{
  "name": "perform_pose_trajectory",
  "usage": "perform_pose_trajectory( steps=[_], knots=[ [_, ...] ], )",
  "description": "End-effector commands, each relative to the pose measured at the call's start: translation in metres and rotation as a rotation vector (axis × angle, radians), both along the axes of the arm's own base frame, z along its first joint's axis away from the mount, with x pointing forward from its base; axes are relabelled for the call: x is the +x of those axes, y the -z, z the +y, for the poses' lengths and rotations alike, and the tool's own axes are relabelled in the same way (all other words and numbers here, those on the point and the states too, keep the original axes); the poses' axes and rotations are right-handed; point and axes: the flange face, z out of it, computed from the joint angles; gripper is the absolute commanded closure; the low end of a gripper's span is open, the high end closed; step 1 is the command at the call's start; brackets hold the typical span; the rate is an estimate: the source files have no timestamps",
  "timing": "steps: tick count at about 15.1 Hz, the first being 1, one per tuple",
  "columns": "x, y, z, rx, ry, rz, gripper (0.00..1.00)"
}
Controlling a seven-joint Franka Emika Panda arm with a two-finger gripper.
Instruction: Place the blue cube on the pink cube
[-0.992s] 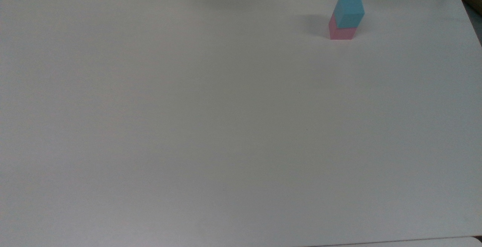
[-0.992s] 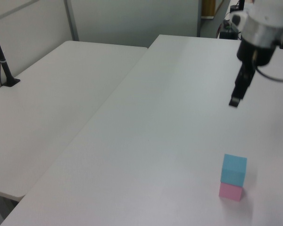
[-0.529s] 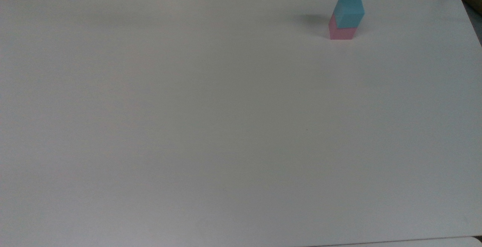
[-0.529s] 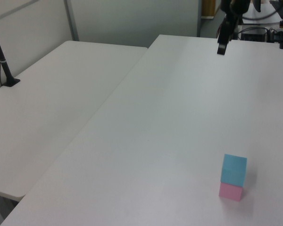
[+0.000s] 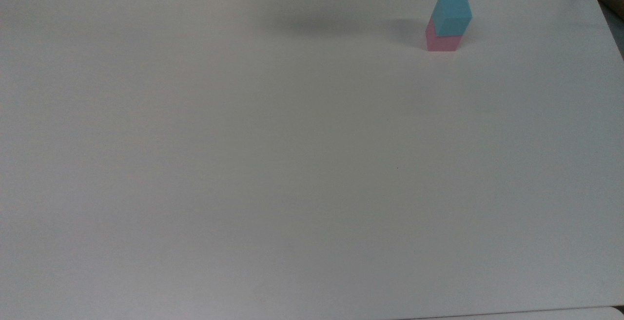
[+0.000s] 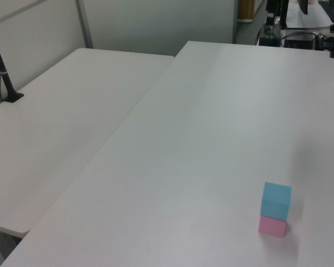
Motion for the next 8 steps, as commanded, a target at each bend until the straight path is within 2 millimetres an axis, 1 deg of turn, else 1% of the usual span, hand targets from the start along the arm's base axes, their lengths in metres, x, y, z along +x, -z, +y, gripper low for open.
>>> perform_pose_trajectory(
  steps=[1, 2, 3, 6, 8],
  knots=[
    [0.014, 0.022, -0.011, -0.013, -0.009, 0.065, 0.00],
    [0.018, 0.028, -0.006, -0.021, -0.017, 0.076, 0.00],
    [0.021, 0.030, -0.002, -0.022, -0.021, 0.073, 0.00],
    [0.026, 0.037, 0.001, -0.024, -0.026, 0.083, 0.00],
    [0.030, 0.044, -0.002, -0.023, -0.013, 0.095, 0.00]
  ],
)
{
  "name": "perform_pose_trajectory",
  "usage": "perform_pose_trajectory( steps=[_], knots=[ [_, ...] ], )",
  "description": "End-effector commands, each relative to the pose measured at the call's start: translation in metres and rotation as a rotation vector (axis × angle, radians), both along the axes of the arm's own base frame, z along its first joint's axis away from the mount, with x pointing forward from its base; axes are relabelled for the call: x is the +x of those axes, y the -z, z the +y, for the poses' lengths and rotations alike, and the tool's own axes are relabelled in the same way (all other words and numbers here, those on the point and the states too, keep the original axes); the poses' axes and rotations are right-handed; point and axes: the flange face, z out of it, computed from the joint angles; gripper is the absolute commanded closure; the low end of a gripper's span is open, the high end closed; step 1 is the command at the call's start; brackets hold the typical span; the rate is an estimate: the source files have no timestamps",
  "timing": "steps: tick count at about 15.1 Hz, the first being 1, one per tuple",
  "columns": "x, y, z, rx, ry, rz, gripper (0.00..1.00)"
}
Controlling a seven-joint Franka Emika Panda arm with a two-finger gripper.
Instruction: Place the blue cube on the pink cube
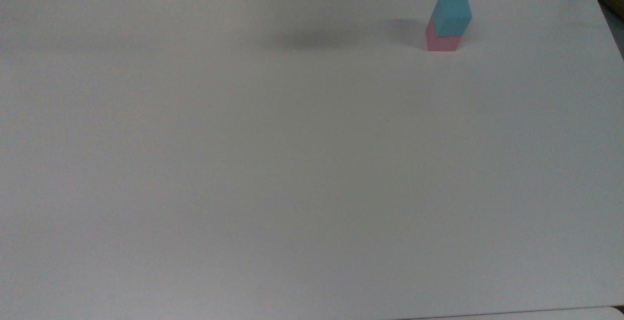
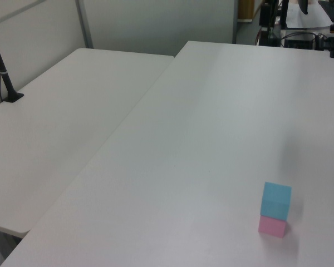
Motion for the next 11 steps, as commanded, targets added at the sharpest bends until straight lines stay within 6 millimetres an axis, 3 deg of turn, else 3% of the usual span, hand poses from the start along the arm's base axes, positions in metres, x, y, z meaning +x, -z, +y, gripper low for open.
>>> perform_pose_trajectory(
  steps=[1, 2, 4, 5, 11],
  knots=[
    [0.006, 0.005, -0.004, 0.003, -0.001, 0.015, 0.00],
    [0.011, 0.013, -0.004, 0.005, 0.007, 0.030, 0.00],
    [0.023, 0.000, -0.003, 0.004, 0.008, -0.001, 0.00],
    [0.031, 0.007, -0.001, -0.006, 0.010, 0.009, 0.00],
    [0.035, 0.003, -0.014, 0.004, 0.037, -0.036, 0.00]
  ],
)
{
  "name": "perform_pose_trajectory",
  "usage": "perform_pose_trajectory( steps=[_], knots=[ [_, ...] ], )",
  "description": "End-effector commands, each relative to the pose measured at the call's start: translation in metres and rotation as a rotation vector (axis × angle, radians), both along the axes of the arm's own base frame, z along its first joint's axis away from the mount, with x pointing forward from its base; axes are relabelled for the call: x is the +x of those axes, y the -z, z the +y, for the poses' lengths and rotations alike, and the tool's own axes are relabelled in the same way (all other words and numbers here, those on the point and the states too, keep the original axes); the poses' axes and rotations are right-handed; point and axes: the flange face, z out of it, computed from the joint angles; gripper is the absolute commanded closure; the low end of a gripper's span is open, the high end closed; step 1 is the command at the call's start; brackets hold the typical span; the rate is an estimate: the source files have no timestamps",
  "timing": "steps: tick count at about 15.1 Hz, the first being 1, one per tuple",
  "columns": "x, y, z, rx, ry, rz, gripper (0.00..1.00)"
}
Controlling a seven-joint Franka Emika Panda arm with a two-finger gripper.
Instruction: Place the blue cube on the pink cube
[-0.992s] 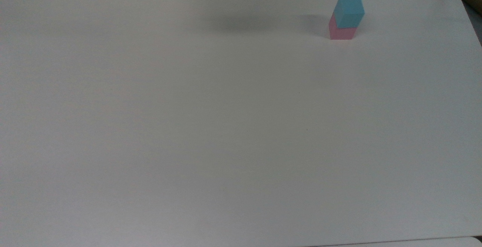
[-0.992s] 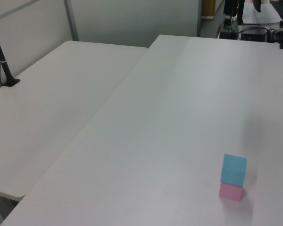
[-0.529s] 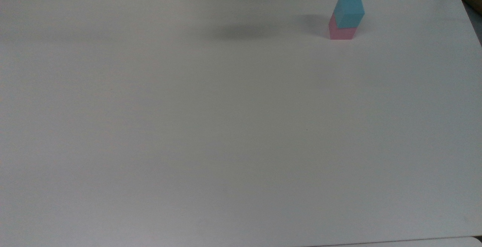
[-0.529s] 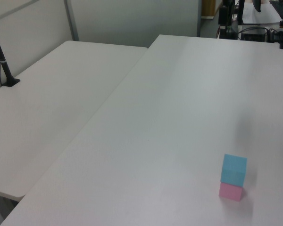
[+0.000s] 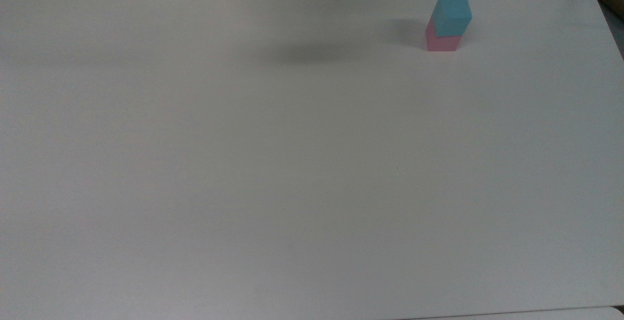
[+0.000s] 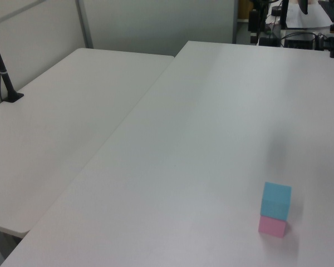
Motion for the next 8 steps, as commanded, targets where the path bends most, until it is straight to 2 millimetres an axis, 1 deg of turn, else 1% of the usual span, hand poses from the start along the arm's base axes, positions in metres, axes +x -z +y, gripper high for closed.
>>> perform_pose_trajectory(
  steps=[1, 3, 8],
  knots=[
    [0.0055, -0.0096, -0.0152, 0.018, 0.031, -0.047, 0.00],
    [0.0042, -0.0110, -0.0180, 0.020, 0.037, -0.047, 0.00],
    [0.0016, -0.0135, -0.0133, 0.024, 0.030, -0.044, 0.00]
  ],
)
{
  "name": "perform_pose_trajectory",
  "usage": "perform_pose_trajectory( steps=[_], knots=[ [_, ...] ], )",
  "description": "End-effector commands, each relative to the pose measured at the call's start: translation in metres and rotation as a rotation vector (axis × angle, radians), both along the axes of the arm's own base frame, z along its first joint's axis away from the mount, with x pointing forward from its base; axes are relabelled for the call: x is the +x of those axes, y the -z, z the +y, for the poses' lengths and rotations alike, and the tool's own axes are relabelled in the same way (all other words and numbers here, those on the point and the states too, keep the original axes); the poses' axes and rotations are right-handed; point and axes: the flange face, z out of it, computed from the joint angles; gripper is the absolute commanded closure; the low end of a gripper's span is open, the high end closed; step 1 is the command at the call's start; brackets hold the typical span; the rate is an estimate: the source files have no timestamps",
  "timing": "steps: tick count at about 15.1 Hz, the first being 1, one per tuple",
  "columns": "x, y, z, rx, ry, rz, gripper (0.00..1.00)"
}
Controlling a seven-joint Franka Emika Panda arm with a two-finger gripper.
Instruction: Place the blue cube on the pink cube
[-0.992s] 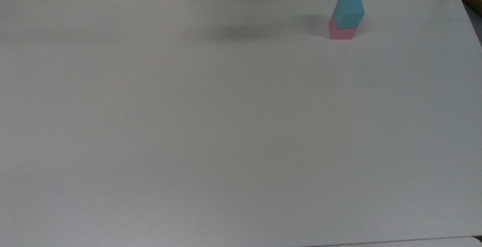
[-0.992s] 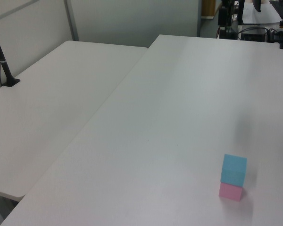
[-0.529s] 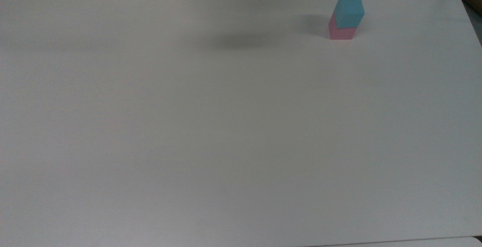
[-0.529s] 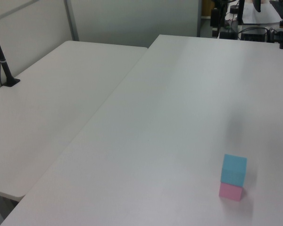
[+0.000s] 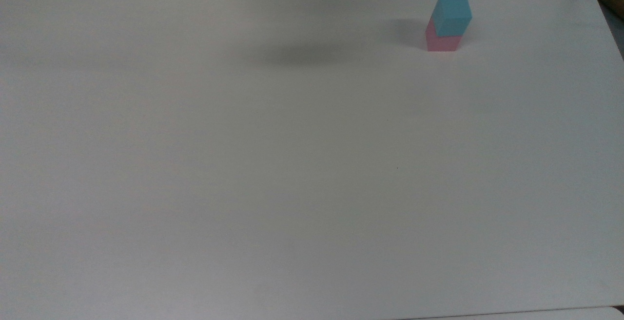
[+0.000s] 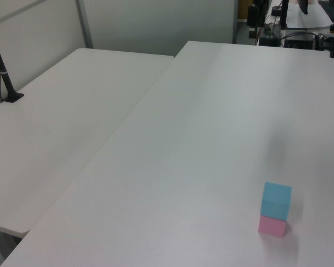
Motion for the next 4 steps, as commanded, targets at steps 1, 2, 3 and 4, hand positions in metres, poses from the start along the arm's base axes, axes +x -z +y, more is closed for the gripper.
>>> perform_pose_trajectory(
  steps=[1, 2, 3, 4],
  knots=[
    [-0.0014, -0.0070, 0.0045, 0.021, -0.001, -0.014, 0.00],
    [-0.0014, -0.0070, 0.0053, 0.021, -0.002, -0.014, 0.00],
    [-0.0015, -0.0069, 0.0045, 0.021, -0.001, -0.012, 0.00],
    [-0.0015, -0.0069, 0.0045, 0.021, -0.001, -0.012, 0.00]
  ],
)
